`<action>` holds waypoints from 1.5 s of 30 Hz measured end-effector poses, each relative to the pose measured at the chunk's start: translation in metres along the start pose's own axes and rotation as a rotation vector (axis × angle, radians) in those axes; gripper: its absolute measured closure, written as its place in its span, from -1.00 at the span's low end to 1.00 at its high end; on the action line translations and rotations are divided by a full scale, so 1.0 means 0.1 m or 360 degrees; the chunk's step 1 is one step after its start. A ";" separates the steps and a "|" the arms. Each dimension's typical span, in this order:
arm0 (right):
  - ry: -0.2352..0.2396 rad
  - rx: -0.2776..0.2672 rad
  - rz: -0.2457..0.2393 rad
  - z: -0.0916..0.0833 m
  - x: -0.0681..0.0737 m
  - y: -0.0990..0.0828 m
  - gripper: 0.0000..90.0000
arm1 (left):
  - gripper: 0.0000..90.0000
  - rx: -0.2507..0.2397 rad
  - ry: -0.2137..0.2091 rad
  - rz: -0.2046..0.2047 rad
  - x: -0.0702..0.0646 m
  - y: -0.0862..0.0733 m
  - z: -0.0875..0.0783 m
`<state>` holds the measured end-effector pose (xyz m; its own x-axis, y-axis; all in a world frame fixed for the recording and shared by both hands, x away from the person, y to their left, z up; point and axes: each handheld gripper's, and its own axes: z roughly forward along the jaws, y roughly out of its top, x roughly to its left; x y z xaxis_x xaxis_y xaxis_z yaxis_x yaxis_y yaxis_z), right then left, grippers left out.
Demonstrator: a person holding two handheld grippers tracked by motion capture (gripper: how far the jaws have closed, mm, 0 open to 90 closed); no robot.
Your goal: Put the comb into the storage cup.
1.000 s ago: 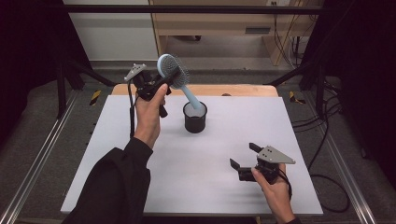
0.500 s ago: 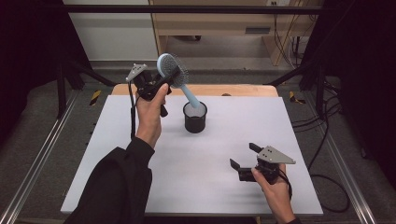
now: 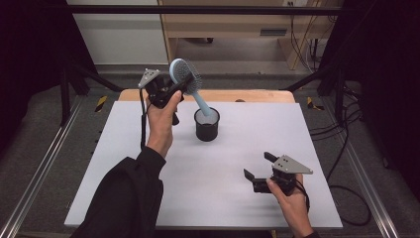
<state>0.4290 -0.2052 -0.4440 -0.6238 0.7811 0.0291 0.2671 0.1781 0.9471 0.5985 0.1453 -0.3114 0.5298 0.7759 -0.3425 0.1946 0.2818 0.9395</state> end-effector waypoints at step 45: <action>0.0024 -0.0028 0.0013 -0.05 -0.02 0.01 -0.88 | 0.12 0.0094 0.0082 0.0071 0.00 -0.34 0.17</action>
<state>0.4266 -0.2096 -0.4412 -0.6327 0.7733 0.0417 0.2595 0.1609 0.9523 0.6061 0.1257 -0.3437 0.4962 0.8153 -0.2984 0.2210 0.2137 0.9516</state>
